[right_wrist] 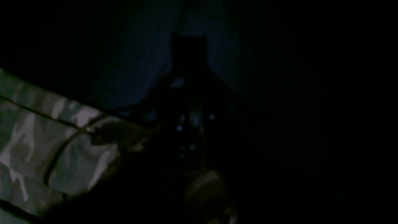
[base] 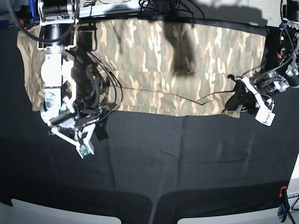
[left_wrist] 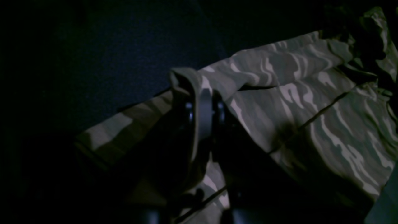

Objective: Layout the t-shirt on the table in an organized manner, then fold the t-shirt properly
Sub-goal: 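Release the hem and press the folded edge with the right gripper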

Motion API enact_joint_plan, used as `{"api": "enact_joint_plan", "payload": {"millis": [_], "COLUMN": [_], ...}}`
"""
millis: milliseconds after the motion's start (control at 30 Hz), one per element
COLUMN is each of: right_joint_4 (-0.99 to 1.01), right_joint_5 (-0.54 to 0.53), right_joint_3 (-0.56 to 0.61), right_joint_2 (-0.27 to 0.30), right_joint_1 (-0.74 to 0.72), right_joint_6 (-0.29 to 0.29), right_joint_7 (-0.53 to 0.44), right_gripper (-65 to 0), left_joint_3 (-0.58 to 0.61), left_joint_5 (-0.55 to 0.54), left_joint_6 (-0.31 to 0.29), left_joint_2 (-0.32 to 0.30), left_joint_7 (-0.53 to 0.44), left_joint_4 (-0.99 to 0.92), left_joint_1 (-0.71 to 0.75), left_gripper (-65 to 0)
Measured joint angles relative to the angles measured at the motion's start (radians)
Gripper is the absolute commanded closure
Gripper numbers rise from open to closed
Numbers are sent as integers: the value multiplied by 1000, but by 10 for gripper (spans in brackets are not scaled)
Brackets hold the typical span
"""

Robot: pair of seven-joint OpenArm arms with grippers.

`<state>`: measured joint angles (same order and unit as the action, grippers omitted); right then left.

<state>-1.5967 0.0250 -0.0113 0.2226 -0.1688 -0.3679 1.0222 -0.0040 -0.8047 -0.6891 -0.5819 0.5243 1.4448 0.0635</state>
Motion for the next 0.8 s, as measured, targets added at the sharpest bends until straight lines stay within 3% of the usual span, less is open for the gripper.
{"api": "enact_joint_plan", "payload": {"millis": [67,167,367,500,600,800], "right_joint_4": [1,1,41,125,227,360], "right_joint_5": [0,-8,-242,-391,-544,-632], "right_joint_3": [0,0,-153,-304,-345,-344], "right_joint_2": [9,35,60,79,119,157], "right_joint_1": [8,10,4,-27,-61,-75], "right_joint_6": [0,0,0,-104,-192,-265], "right_joint_7": [2,25,40,54,146,185], "right_gripper": [-249,-248,-246,-243,-243,-243], "left_joint_3": [0,0,0,0,0,0], "left_joint_5": [0,0,0,0,0,0], "left_joint_6": [0,0,0,0,0,0], "left_joint_2": [0,0,0,0,0,0], "left_joint_7": [0,0,0,0,0,0], "left_joint_4": [0,0,0,0,0,0], "left_joint_1": [0,0,0,0,0,0], "left_gripper": [0,0,0,0,0,0]}}
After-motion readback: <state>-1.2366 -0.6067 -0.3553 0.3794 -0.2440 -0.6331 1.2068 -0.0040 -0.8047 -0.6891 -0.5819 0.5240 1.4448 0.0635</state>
